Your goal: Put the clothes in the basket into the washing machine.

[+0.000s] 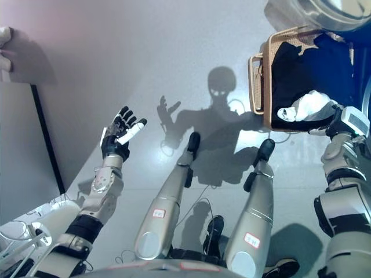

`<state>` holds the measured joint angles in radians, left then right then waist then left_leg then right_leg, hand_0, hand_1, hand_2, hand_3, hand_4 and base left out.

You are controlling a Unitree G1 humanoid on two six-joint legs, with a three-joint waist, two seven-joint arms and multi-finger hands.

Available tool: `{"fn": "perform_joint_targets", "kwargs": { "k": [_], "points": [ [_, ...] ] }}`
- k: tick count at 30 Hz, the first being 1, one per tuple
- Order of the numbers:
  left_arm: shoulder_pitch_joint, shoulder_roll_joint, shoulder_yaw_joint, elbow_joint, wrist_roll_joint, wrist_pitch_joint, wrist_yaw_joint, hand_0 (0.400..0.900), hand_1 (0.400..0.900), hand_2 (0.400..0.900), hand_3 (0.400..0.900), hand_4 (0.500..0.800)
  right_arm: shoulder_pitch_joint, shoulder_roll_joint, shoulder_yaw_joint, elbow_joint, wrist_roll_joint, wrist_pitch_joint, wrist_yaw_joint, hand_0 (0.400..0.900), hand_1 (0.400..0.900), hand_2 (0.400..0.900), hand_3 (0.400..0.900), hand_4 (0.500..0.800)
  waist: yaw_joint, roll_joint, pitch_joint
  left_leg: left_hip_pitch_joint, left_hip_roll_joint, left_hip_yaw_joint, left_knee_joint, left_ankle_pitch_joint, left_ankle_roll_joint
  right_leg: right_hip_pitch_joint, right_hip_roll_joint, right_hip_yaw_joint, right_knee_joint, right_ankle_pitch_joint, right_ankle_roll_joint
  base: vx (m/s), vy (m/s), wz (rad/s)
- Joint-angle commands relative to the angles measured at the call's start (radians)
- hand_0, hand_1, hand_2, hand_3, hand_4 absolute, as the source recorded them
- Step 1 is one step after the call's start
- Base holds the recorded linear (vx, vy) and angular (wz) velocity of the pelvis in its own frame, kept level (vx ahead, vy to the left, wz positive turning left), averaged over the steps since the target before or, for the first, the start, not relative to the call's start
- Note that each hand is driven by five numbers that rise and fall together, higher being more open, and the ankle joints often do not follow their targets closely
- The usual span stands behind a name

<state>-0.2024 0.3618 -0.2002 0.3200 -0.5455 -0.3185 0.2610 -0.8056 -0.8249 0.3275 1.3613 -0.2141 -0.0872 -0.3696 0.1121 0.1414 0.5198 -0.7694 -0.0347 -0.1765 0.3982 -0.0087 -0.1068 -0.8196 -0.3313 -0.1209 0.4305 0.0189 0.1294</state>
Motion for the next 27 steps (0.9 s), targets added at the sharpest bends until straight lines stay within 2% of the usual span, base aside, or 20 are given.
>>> {"fn": "perform_joint_targets", "kwargs": {
  "k": [1,4,5,10,16,27],
  "points": [
    [0.06,0.065,0.089,-0.138,0.063,-0.095,0.039,0.9,0.9,0.9,0.9,0.8,-0.024,-0.117,0.02,0.003,0.062,-0.01,-0.056,0.9,0.9,0.9,0.9,0.8,-0.003,0.021,0.0,-0.041,0.03,-0.019,0.145,-0.121,0.012,-0.037,-0.039,0.049,0.052,0.068,0.046,-0.03,0.021,-0.04],
    [0.076,0.073,0.09,-0.172,0.081,-0.097,0.043,0.9,0.9,0.9,0.9,0.8,-0.039,-0.119,0.023,-0.002,0.086,-0.02,-0.058,0.9,0.9,0.9,0.9,0.8,0.002,0.027,0.0,-0.089,0.023,-0.015,0.198,-0.14,0.016,-0.078,-0.041,0.06,0.082,0.061,0.043,0.03,0.035,-0.12],
    [0.093,0.078,0.097,-0.181,0.083,-0.097,0.046,0.9,0.9,0.9,0.9,0.8,-0.051,-0.119,0.034,-0.008,0.086,-0.018,-0.062,0.9,0.9,0.9,0.9,0.8,0.007,0.029,0.0,-0.081,0.031,-0.012,0.219,-0.18,0.018,-0.079,-0.033,0.07,0.11,0.026,0.05,0.1,0.031,-0.15],
    [0.103,0.082,0.092,-0.198,0.093,-0.096,0.054,0.9,0.9,0.9,0.9,0.8,-0.071,-0.127,0.042,0.015,0.087,-0.024,-0.069,0.9,0.9,0.9,0.9,0.8,0.015,0.041,0.0,-0.121,0.016,-0.007,0.266,-0.201,0.028,-0.113,-0.045,0.078,0.15,0.009,0.048,0.04,0.03,-0.04],
    [0.099,0.081,0.069,-0.163,0.089,-0.103,0.055,0.9,0.9,0.9,0.9,0.8,-0.102,-0.132,0.056,0.026,0.073,-0.019,-0.099,0.9,0.9,0.9,0.9,0.8,0.021,0.038,0.0,-0.081,0.024,-0.003,0.225,-0.189,0.029,-0.081,-0.044,0.068,0.128,0.007,0.046,0.06,-0.004,-0.01],
    [0.052,0.102,0.053,-0.123,0.092,-0.114,0.094,0.9,0.9,0.9,0.9,0.8,-0.179,-0.15,0.081,0.032,0.061,-0.008,-0.184,0.9,0.9,0.9,0.9,0.8,0.024,0.026,0.0,0.007,0.037,-0.012,0.142,-0.169,0.017,-0.003,-0.04,0.042,0.092,-0.001,0.045,0.03,-0.017,0.02]
  ]
}}
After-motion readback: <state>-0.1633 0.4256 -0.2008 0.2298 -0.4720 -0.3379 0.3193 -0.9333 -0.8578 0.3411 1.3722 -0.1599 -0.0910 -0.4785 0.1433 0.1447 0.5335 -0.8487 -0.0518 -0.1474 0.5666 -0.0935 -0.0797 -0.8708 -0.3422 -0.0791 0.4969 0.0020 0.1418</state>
